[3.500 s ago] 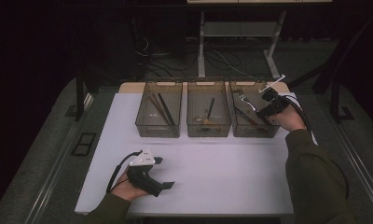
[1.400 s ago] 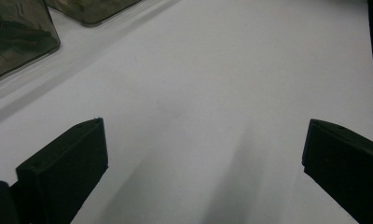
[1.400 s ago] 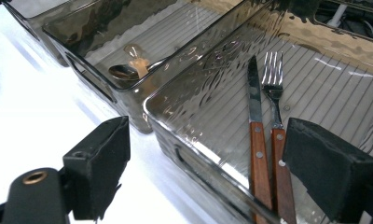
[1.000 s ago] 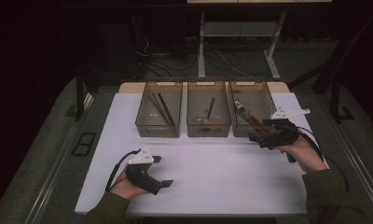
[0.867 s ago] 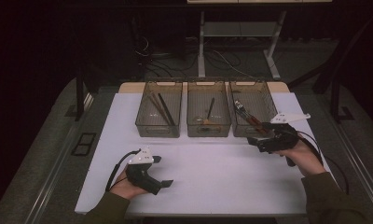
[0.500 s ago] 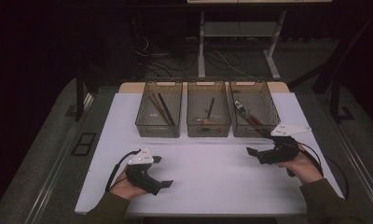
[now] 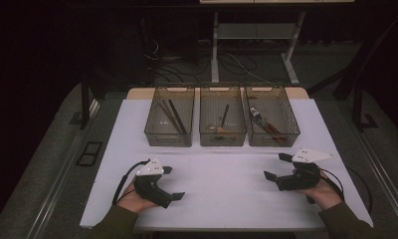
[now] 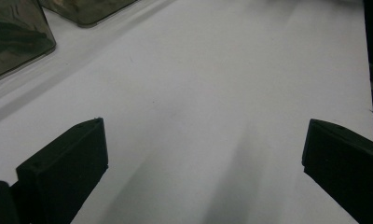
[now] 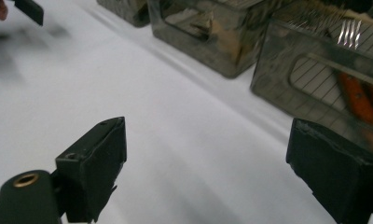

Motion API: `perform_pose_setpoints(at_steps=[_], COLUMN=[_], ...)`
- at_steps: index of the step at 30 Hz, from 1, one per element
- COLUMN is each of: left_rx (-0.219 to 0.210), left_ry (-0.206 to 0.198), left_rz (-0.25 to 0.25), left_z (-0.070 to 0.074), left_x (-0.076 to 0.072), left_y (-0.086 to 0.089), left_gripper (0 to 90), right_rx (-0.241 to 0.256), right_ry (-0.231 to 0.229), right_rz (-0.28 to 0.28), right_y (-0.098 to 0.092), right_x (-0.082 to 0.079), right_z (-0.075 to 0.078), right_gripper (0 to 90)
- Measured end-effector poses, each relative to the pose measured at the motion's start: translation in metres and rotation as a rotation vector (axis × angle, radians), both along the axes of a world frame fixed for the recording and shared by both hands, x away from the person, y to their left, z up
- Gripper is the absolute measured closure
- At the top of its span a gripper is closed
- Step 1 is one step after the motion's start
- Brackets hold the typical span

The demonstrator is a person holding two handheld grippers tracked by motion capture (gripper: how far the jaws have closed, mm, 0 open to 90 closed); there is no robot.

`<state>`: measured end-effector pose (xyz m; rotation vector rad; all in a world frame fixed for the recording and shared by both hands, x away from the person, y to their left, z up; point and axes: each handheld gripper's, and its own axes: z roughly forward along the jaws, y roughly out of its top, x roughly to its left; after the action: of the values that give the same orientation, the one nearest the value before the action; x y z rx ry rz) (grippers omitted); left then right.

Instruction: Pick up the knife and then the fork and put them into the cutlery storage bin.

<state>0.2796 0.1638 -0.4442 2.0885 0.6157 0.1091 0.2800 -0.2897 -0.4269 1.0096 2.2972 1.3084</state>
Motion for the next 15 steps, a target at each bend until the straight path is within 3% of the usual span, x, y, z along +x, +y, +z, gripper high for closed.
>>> perform_pose_setpoints(at_steps=[15], left_rx=[-0.007], left_ry=[-0.001], left_rz=[0.001], left_z=[0.0], left_x=[0.0], left_y=[0.0], left_gripper=[0.0], right_rx=[-0.049], right_ry=[0.026], right_rz=[0.002], right_y=[-0.001], right_x=[-0.02], right_z=[-0.016], right_gripper=[12.3])
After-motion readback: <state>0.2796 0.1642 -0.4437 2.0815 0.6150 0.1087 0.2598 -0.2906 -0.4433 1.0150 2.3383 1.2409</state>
